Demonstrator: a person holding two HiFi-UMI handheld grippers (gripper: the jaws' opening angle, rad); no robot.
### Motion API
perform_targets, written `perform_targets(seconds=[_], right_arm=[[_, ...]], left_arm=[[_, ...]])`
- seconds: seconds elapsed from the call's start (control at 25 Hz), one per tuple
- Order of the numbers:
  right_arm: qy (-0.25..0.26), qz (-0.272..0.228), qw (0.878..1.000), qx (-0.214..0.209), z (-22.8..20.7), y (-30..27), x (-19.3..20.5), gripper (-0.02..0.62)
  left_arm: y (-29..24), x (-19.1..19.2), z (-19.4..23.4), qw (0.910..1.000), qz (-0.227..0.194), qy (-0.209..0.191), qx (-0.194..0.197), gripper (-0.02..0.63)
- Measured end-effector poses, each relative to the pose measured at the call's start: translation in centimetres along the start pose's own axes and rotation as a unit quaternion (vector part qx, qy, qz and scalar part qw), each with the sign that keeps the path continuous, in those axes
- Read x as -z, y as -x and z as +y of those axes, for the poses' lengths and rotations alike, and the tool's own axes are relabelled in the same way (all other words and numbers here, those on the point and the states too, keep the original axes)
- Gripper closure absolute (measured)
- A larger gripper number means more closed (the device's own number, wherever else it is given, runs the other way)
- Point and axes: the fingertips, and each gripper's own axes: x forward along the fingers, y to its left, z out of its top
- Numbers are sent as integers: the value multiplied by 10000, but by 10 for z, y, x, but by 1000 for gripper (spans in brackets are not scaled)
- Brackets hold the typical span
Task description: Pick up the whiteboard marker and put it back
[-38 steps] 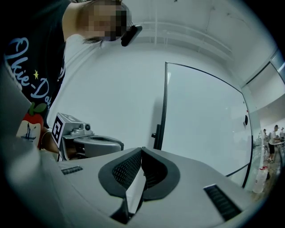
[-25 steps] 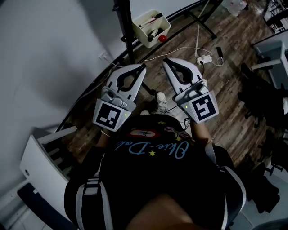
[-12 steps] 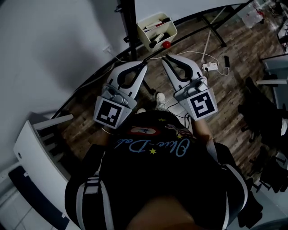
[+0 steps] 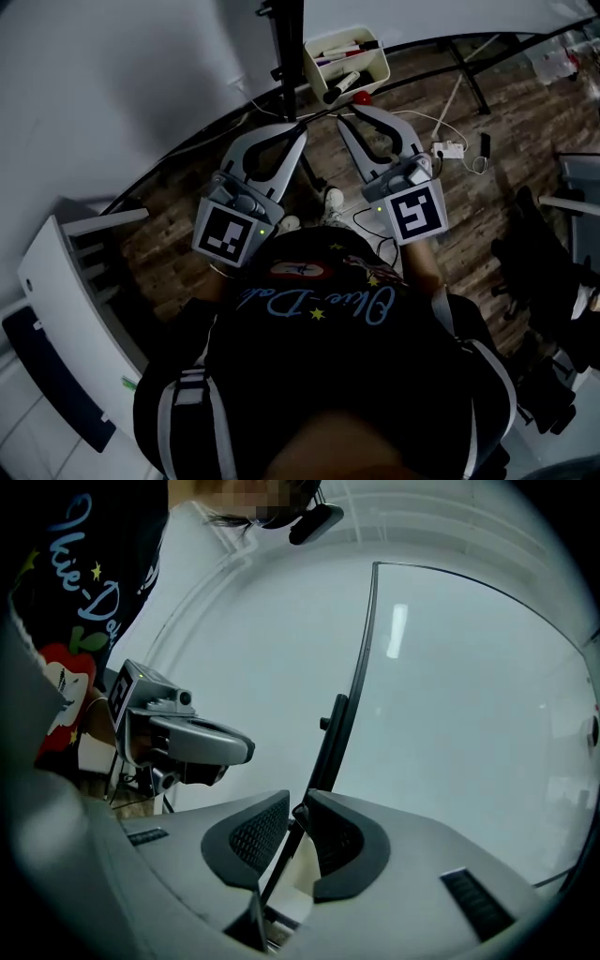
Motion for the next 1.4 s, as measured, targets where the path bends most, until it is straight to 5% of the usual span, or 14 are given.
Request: perform_targets(seconds=[1.4], right_arm=[[1438, 518, 9871, -478, -1, -51, 35, 469]], left_arm=[[1, 7, 25, 9982, 95, 74, -593, 589]])
